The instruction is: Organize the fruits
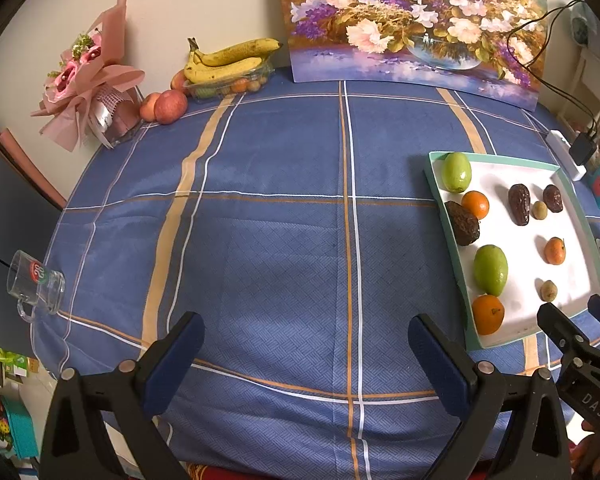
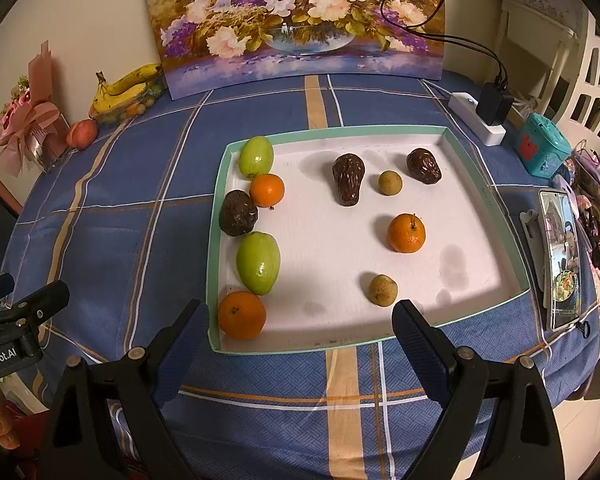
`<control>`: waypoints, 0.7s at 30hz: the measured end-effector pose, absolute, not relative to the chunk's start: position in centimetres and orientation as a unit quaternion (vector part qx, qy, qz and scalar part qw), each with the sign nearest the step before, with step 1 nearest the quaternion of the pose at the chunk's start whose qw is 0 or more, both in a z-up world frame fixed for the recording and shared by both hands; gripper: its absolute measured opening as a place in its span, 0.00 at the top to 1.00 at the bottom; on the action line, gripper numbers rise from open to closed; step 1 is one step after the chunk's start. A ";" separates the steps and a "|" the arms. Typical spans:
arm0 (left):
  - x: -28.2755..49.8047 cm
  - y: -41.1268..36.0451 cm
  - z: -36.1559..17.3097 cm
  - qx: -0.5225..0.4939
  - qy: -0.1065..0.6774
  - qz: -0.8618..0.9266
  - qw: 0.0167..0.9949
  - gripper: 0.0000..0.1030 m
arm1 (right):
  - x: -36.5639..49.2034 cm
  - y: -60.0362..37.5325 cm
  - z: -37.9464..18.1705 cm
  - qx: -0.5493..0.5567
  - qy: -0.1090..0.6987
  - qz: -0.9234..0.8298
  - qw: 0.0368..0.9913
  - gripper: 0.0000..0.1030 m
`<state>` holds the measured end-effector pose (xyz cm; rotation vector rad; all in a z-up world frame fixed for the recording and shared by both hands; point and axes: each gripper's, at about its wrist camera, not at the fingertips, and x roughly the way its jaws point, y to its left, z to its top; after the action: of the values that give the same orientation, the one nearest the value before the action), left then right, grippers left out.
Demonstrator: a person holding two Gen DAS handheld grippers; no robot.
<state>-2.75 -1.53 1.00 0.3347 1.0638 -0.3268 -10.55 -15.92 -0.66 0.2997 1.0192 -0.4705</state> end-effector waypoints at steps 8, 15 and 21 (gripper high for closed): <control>-2.8 -1.4 0.7 0.156 0.505 -0.152 0.835 0.00 | -10.5 -15.9 -0.8 0.141 0.484 -0.221 0.835 0.10; -2.8 -1.4 0.7 0.157 0.505 -0.153 0.835 0.00 | -10.5 -15.9 -0.8 0.141 0.484 -0.222 0.835 0.10; -2.8 -1.4 0.7 0.155 0.506 -0.153 0.834 0.00 | -10.5 -15.9 -0.9 0.140 0.485 -0.221 0.835 0.10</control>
<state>-2.82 -1.40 0.67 0.3293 1.0727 -0.3234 -10.54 -15.88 -0.86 0.2967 1.0270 -0.4672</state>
